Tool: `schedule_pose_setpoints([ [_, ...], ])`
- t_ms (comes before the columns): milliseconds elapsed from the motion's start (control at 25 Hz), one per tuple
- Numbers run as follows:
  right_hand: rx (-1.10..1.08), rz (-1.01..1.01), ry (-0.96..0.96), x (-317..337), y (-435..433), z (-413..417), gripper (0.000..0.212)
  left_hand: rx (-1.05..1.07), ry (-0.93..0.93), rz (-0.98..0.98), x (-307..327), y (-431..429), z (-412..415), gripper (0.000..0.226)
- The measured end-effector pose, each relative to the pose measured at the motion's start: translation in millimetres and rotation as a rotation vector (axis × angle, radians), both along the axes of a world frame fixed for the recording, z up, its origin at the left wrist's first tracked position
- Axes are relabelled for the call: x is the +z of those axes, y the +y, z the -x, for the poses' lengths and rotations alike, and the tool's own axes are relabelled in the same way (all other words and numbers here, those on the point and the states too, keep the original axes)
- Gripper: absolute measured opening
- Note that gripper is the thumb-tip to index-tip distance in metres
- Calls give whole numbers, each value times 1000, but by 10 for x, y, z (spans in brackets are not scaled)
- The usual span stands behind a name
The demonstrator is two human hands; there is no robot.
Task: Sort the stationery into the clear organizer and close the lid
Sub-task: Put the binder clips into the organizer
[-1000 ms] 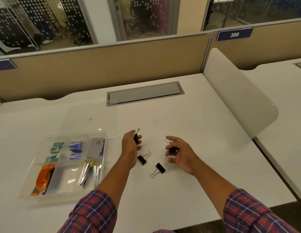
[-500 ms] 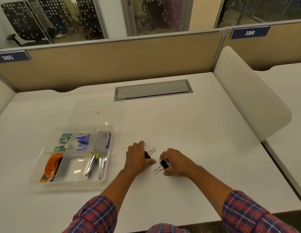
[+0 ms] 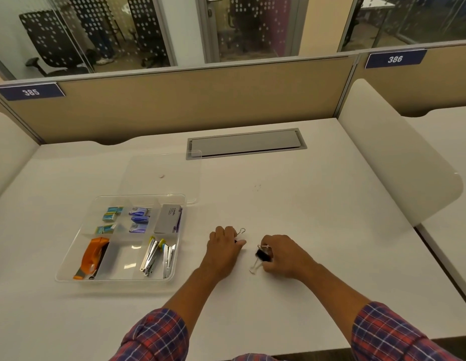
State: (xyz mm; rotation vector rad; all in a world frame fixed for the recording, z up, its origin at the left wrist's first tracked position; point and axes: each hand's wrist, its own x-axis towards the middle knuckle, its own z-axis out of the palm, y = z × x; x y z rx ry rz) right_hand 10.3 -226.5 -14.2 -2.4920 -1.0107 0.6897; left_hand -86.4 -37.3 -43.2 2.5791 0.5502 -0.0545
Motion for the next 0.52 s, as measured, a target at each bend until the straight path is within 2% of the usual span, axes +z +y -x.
schedule_pose_setpoints([
  [80,-77,-13,-2,-4,55,21,20,101,-75,186,132,60,38,32],
  [200,-157,-45,27,-5,138,54,19,108,-152,294,392,226,99,31],
  [280,-184,-51,42,-4,183,77,11,74,-225,316,569,371,167,24],
  [400,-302,-176,56,16,296,115,8,71,-324,288,759,685,341,21],
  [520,-340,-267,65,122,566,181,11,84,-310,237,807,1062,560,18],
])
